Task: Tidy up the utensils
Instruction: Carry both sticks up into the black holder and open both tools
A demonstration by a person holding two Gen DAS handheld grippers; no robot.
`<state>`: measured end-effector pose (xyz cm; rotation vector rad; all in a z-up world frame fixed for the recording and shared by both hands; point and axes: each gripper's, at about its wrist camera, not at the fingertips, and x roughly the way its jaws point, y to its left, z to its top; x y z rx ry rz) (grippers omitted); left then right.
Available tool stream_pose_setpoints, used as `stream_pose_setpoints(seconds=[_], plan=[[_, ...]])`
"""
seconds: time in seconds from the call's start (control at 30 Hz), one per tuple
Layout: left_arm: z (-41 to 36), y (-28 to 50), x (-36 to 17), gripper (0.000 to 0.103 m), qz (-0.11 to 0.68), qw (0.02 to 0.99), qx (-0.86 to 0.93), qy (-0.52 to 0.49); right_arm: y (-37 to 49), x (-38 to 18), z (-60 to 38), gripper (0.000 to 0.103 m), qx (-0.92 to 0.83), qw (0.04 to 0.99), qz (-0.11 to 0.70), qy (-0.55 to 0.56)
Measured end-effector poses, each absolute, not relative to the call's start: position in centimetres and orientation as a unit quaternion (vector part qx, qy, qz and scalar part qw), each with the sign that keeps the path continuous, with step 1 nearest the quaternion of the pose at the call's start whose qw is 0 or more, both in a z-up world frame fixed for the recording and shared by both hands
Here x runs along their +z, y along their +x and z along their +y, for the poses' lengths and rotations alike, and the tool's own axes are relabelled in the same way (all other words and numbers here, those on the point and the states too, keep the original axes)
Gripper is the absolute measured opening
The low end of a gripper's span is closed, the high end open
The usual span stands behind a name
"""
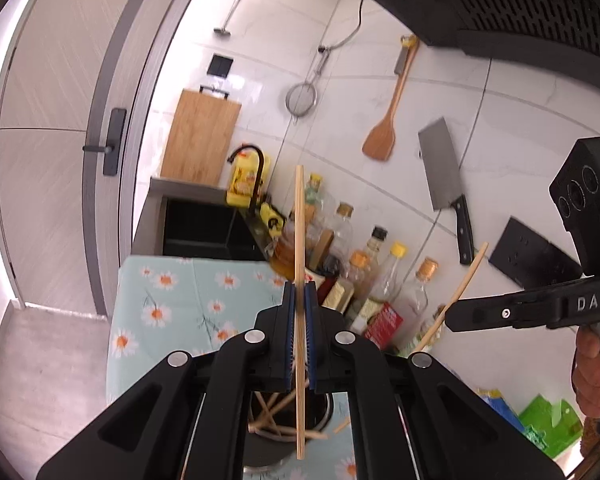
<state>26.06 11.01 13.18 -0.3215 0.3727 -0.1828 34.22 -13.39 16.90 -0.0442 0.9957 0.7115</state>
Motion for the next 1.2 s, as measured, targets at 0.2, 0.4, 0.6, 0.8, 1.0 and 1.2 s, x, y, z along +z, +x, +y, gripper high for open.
stream_pose_setpoints(seconds=[0.2, 0.4, 0.6, 0.8, 1.0, 1.2], plan=[[11.2, 26.8, 12.8, 0.004, 0.14, 0.973, -0.094, -0.156, 35.7, 17.3, -12.0, 0.006, 0.336, 0.818, 0.467, -0.021], [11.0, 27.3, 10.7, 0.004, 0.124, 0.976, -0.095, -0.151, 37.3, 15.6, -11.0, 0.006, 0.333, 0.81, 0.482, -0.017], [11.5, 27.6, 8.4, 0.005, 0.13, 0.975, -0.087, -0.161, 38.6, 13.2, -10.5, 0.006, 0.33, 0.797, 0.505, -0.011], [11.7, 27.6, 7.1, 0.006, 0.146, 0.972, -0.083, -0.164, 39.3, 11.6, -10.7, 0.007, 0.328, 0.789, 0.519, -0.003], [12.7, 26.7, 7.4, 0.032, 0.145, 0.97, -0.074, -0.181, 39.0, 12.0, -11.4, 0.02, 0.331, 0.79, 0.516, 0.004], [13.1, 24.6, 8.2, 0.037, 0.15, 0.971, -0.068, -0.175, 37.6, 12.2, -12.4, 0.034, 0.338, 0.789, 0.512, 0.011]])
